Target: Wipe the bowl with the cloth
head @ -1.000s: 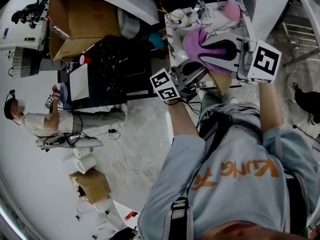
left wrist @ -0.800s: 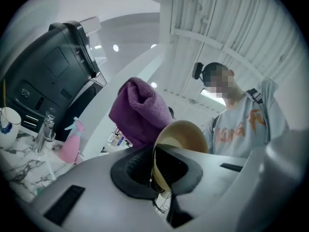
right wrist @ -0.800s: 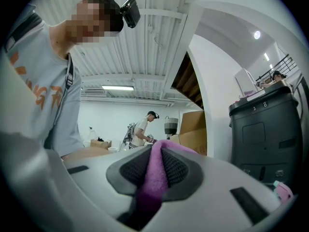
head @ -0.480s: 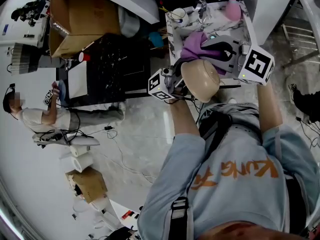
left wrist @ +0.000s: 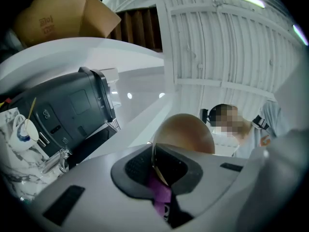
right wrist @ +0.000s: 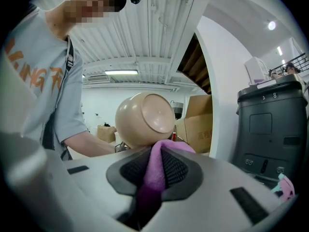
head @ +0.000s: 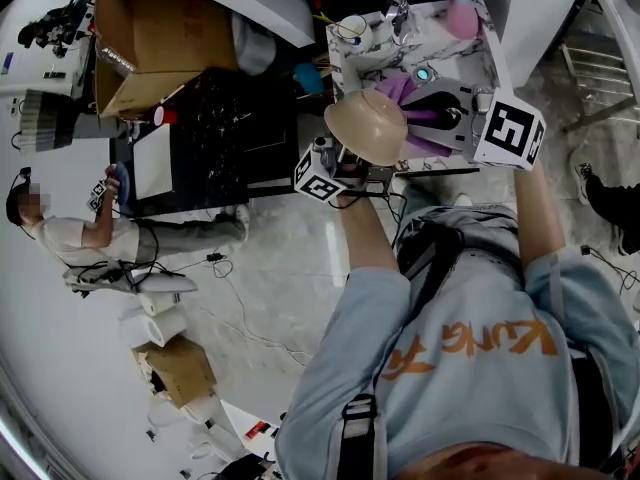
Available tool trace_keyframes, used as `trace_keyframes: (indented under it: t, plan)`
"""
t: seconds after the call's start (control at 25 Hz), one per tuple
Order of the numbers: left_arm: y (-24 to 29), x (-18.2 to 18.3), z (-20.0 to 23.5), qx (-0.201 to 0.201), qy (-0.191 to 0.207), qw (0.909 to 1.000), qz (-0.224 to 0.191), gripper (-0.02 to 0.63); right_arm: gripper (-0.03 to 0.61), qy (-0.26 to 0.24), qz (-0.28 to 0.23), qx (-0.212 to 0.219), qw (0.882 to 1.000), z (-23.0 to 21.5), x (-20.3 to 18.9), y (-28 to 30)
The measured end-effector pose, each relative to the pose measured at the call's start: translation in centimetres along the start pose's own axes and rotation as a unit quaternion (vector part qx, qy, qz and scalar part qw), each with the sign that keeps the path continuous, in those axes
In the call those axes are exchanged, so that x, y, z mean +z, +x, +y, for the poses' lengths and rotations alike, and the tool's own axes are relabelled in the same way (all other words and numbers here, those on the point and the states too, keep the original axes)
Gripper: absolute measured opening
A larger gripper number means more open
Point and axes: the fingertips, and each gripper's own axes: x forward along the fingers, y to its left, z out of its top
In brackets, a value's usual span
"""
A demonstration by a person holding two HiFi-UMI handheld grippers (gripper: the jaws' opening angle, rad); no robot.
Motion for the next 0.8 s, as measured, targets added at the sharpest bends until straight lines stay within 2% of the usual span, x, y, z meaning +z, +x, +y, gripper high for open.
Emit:
trace_keyframes:
  t: [0.32, 0.48, 0.64, 0.8]
  plan:
    - [-1.5, 1.0, 3.2, 0.079, -0.019, 0.9958, -0.042, 0.032, 0.075, 0.000, 0.005, 0.029, 1.000, 1.0, 0.1, -0.1]
    - [-2.8, 0.8, 4.9, 0.120, -0.050, 0.9894, -0.064, 0.032, 0.075, 0.001, -0.007, 0.042, 0.999, 1.4, 0.5, -0.3]
    - [-4.1, 0.5, 5.8, 0.143, -0.066, 0.9847, -0.075, 0.032, 0.075, 0.000, -0.025, 0.057, 0.998, 1.7, 1.4, -0.3]
    - [-5.3, -0.4, 6.4, 0.153, -0.083, 0.9822, -0.069, 0.032, 0.075, 0.005, -0.048, 0.065, 0.997, 1.8, 2.1, -0.4]
